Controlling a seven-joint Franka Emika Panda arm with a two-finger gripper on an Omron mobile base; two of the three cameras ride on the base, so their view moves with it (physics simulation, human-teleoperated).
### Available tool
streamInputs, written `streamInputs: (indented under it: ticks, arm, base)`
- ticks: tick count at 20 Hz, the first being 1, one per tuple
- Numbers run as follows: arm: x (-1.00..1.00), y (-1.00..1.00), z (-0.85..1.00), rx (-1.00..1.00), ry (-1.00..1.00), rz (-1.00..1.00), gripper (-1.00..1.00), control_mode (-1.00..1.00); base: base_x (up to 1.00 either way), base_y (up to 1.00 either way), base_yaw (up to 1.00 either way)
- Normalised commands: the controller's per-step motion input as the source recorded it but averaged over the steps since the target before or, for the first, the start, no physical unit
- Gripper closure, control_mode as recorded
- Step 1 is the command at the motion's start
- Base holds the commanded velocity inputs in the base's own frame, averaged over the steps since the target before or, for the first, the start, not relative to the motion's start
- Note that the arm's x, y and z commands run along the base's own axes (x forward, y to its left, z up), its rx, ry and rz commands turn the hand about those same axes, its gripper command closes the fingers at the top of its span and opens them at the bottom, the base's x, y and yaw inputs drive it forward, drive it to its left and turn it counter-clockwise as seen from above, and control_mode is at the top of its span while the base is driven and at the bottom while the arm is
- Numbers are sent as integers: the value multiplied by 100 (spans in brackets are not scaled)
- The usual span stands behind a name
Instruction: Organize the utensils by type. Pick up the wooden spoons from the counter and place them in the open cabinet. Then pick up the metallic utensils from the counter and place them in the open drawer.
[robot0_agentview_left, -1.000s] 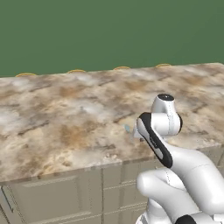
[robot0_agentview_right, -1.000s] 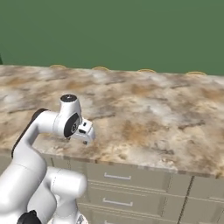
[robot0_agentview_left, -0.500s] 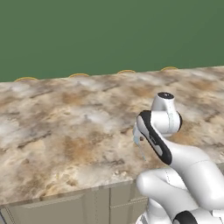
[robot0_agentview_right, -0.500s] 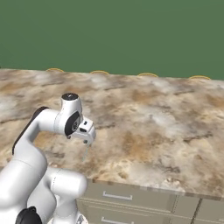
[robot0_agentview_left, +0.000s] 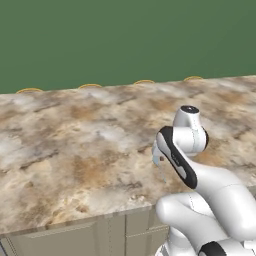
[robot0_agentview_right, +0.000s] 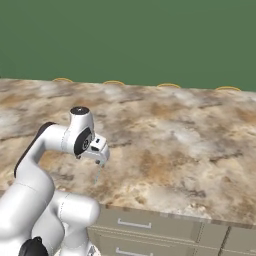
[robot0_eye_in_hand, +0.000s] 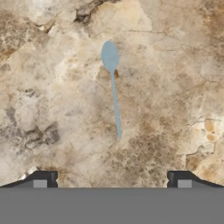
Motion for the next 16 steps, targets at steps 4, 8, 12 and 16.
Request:
streamInputs:
  ticks: [4, 8, 12, 16]
  arm:
    - [0, 0, 0, 0, 0, 0, -100, 100]
    - [0, 0, 0, 0, 0, 0, -100, 100]
    - [52, -8, -9, 0, 5, 6, -100, -100]
    - [61, -15, -18, 0, 2, 11, -100, -100]
  base:
    - [0, 0, 0]
    - [16, 0, 1]
    - [0, 0, 0]
    - [0, 0, 0]
